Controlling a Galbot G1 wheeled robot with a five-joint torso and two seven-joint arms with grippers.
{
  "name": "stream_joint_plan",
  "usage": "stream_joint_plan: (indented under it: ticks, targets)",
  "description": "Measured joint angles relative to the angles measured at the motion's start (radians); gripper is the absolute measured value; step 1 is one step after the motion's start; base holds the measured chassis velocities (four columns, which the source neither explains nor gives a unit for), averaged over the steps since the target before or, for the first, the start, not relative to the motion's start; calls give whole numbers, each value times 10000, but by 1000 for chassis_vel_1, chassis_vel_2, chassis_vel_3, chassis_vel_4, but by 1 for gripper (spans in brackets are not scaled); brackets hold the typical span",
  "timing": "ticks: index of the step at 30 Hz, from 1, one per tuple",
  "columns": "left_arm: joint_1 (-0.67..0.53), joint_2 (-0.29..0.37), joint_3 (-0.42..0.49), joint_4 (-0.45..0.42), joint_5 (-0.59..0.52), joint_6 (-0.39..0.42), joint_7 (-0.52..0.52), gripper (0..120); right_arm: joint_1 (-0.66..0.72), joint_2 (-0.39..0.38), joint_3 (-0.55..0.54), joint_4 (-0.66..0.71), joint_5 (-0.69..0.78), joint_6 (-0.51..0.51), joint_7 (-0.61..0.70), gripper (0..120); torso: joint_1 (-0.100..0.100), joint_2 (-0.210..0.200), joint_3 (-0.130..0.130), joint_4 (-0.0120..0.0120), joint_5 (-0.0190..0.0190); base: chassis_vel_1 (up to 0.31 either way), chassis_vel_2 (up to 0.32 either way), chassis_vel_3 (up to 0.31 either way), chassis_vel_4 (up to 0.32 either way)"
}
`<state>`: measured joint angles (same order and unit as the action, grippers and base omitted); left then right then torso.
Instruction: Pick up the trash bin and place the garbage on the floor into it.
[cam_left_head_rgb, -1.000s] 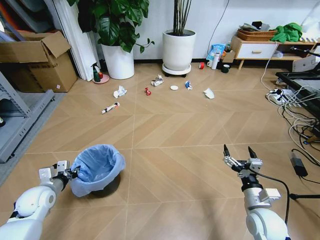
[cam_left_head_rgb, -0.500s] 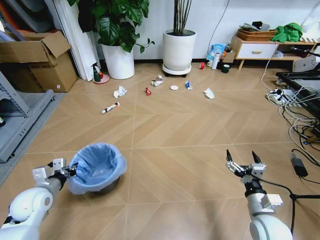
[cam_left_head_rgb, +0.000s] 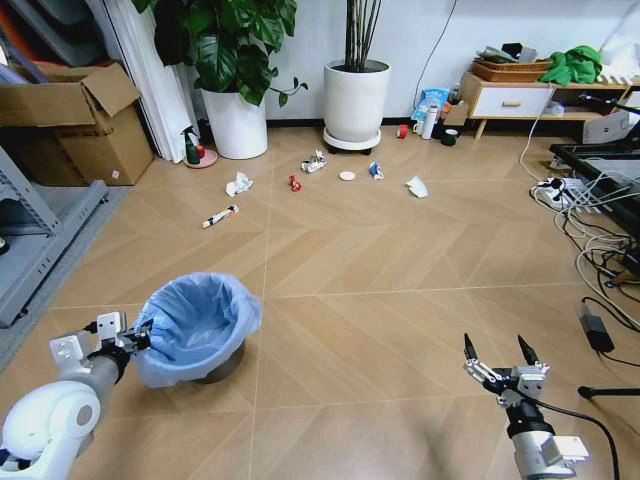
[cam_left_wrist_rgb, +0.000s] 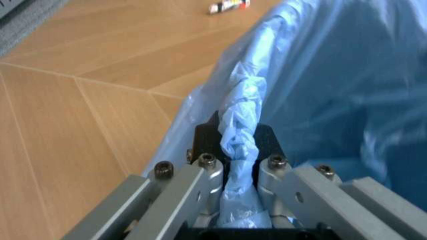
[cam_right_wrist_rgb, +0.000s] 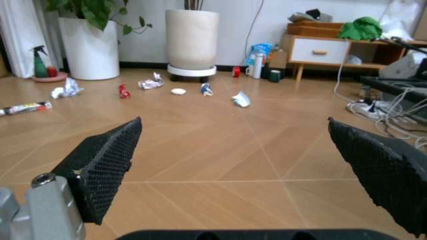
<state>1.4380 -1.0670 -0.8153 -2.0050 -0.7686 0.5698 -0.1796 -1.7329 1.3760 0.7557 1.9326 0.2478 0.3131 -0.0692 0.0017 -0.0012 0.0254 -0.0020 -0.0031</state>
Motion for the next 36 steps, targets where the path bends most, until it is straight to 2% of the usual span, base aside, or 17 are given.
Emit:
stream_joint_plan:
  ticks: [6,15,36]
  targets:
    - [21,-344,-93,-11,582,-297,451,1,297,6,-114,-148,83,24,-73,100,0,0,0,-1,-1,0,0,0,0]
    - [-88,-25,-69,251,679,-466,592,1,527,-144,-120,-249,215,10,-98,100,2,-1,1,-2,-1,-48,35,41,-40]
    - [-213,-48,9,400,746,-497,542,1,809,-212,-243,-408,126,85,-237,100,2,-3,1,-4,-2,-107,126,106,-133]
